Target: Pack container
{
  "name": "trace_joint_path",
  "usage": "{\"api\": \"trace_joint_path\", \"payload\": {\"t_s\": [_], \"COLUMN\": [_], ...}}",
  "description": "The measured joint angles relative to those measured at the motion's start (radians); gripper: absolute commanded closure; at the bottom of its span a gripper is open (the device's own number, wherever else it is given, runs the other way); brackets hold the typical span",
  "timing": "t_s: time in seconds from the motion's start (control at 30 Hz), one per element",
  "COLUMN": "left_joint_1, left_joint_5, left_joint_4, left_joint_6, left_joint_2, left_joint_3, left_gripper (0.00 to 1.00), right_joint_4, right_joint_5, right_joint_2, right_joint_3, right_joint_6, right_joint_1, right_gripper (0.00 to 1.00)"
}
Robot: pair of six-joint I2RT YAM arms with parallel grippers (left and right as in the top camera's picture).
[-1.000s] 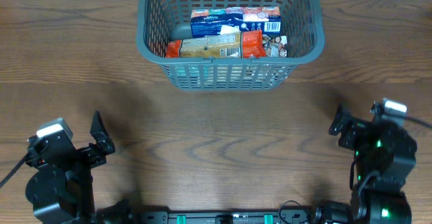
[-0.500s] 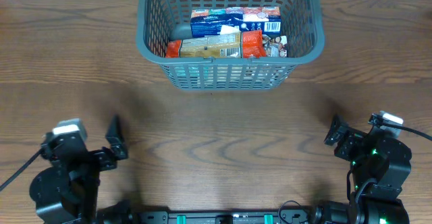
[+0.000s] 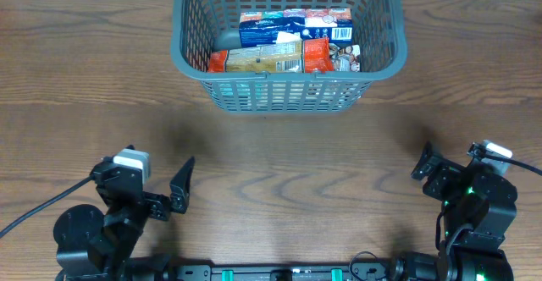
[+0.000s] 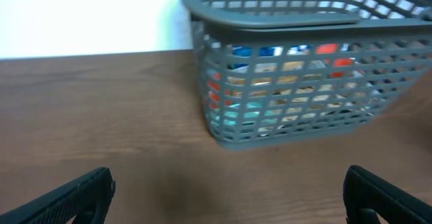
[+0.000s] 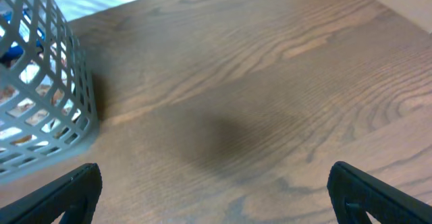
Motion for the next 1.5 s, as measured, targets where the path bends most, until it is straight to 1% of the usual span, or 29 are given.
{"api": "trace_joint_path", "payload": {"t_s": [0.17,0.9,1.13,1.23,1.37,1.4,1.5], "left_joint_1": [-0.008,-0.008,-0.008,-0.008,-0.008,-0.008,-0.008], "left_joint_5": [0.019,0.023,0.023,0.023,0.023,0.023,0.023], "left_joint_4": [-0.001,-0.006,-0.006,-0.006,-0.006,-0.006,-0.007], "left_joint_6": [0.014,0.032,0.032,0.032,0.032,0.032,0.032], "left_joint_2": [0.0,0.0,0.0,0.0,0.0,0.0,0.0], "left_joint_3": [0.0,0.0,0.0,0.0,0.0,0.0,0.0], "left_gripper": [0.01,0.01,0.01,0.01,0.01,0.01,0.01], "right_joint_4": [0.003,-0.222,-0.24,-0.188,0.047,0.075,0.227], "right_joint_5": [0.0,-0.003,-0.005,-0.027,-0.09,-0.098,-0.118], "right_joint_2": [0.0,0.0,-0.005,-0.043,-0.143,-0.158,-0.215], "right_joint_3": [0.0,-0.002,-0.003,-0.01,-0.045,-0.051,-0.111], "right_joint_6": [0.0,0.0,0.0,0.003,0.006,0.006,0.003], "right_joint_1": [0.0,0.0,0.0,0.026,0.086,0.093,0.124], "right_gripper": [0.01,0.01,0.01,0.01,0.01,0.02,0.01]}}
